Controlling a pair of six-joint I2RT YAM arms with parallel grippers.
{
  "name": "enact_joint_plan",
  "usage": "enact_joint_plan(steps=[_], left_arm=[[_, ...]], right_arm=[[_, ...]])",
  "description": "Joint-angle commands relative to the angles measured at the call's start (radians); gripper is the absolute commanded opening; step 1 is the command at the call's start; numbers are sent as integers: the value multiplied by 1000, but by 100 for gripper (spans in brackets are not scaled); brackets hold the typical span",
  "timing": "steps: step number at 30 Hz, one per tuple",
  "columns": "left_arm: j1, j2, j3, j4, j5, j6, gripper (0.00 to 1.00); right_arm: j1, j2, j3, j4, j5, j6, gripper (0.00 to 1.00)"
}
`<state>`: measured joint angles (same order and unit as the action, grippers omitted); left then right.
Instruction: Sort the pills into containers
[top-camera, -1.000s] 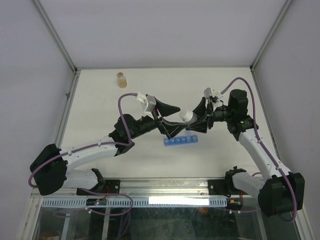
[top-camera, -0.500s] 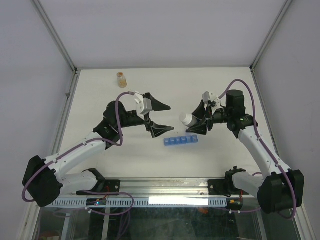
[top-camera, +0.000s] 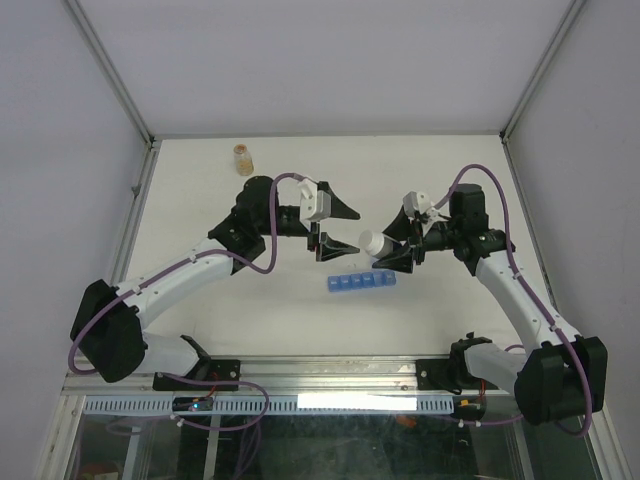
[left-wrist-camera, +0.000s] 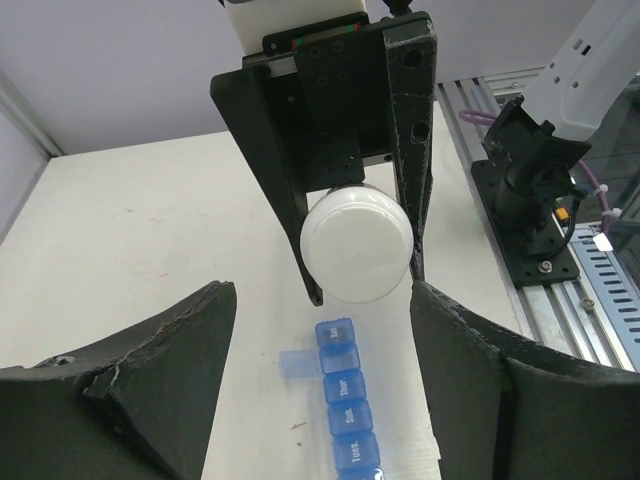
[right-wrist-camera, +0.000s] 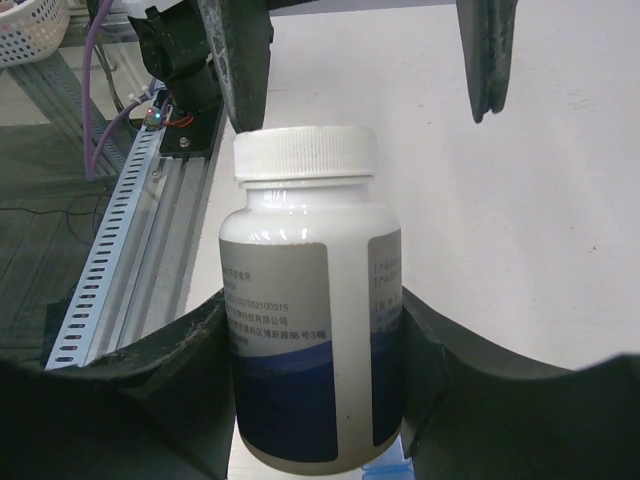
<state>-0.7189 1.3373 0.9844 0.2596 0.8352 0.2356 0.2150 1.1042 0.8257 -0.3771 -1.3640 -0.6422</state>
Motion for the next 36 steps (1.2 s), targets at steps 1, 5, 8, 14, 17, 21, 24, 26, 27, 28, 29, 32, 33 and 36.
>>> enact_joint_plan(steps=[1, 5, 8, 14, 17, 21, 24, 26, 27, 28, 29, 32, 33, 36], left_arm=[[-7, 25, 55, 3, 68, 3, 70], [-42, 30, 58, 4, 31, 10, 70], [-66, 30, 60, -1, -19, 26, 68], [-92, 38, 86, -62, -66, 57, 61], [-95, 38, 93, -82, -64, 59, 50], [-95, 41, 106, -108, -57, 59, 29], [-95, 43, 120, -130, -45, 31, 11], [-95, 44, 124, -131, -54, -28, 1], [-95, 44, 126, -129, -63, -73, 0], [-94, 44, 121, -116, -79, -138, 0], [-94, 42, 113, -92, -99, -212, 0], [-96, 29, 50, 19, -211, -499, 0], [-96, 21, 22, 46, -259, -583, 0], [-126, -8, -64, 127, -411, -757, 0]], right_arm=[[8, -1, 32, -3, 10, -32, 0], [11, 1, 34, -2, 15, -25, 0], [11, 3, 36, -2, 18, -21, 0], [12, 8, 38, -4, 28, -17, 0], [13, 9, 39, -4, 31, -17, 0], [15, 9, 41, -5, 35, -16, 0], [14, 9, 43, -5, 39, -15, 0], [14, 8, 44, -5, 52, -14, 0], [14, 8, 45, -4, 62, -11, 0], [14, 9, 46, 1, 75, -3, 0], [14, 9, 46, 9, 91, 9, 0], [14, 10, 47, 45, 143, 54, 0], [14, 11, 47, 54, 157, 66, 0], [14, 15, 46, 74, 181, 94, 0]])
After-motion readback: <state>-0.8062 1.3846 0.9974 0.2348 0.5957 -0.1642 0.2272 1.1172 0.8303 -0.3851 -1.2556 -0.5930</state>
